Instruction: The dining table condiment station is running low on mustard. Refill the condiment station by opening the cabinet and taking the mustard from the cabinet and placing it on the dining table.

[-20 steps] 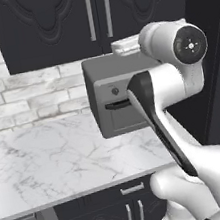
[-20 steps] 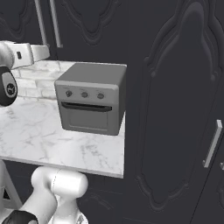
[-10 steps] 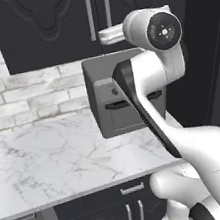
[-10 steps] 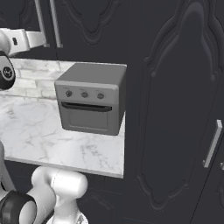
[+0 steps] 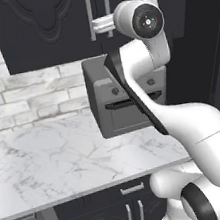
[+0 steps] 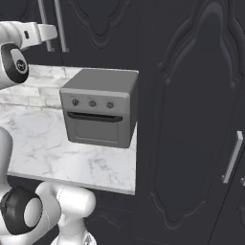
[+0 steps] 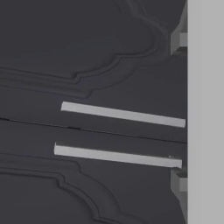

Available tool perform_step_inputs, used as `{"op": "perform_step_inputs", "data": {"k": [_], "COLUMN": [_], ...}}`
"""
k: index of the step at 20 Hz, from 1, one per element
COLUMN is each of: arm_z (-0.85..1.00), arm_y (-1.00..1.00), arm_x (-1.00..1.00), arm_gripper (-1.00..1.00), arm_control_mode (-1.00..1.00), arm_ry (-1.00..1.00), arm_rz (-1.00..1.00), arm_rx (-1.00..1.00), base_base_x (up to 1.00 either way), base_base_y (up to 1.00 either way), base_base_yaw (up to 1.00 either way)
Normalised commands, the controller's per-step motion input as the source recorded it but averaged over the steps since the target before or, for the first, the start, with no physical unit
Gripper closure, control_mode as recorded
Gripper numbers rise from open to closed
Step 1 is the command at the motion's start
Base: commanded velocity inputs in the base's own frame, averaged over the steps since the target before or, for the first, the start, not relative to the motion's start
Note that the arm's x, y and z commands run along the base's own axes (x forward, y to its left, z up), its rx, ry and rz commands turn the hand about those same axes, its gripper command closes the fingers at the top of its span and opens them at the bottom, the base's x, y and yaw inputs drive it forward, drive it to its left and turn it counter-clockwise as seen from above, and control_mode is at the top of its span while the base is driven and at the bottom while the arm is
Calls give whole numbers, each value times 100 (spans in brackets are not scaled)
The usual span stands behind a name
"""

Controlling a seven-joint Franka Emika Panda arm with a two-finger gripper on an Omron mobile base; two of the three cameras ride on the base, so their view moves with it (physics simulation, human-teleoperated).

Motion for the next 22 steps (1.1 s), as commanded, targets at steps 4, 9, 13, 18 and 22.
{"op": "perform_step_inputs", "data": {"k": [4,9,13,18,22], "arm_z": [1,0,1,2,9], "arm_y": [8,7,-1,-3,0], "arm_x": [36,41,32,36,40], "arm_gripper": [-100,-100,-100,-100,-100], "arm_control_mode": [-100,-100,-100,-100,-100], "arm_ry": [-1,0,0,0,0], "arm_rz": [0,0,-2,-1,-1], "arm_rx": [0,0,0,1,1], "base_base_x": [0,0,0,0,0], "base_base_y": [0,0,0,0,0], "base_base_yaw": [0,0,0,0,0]}}
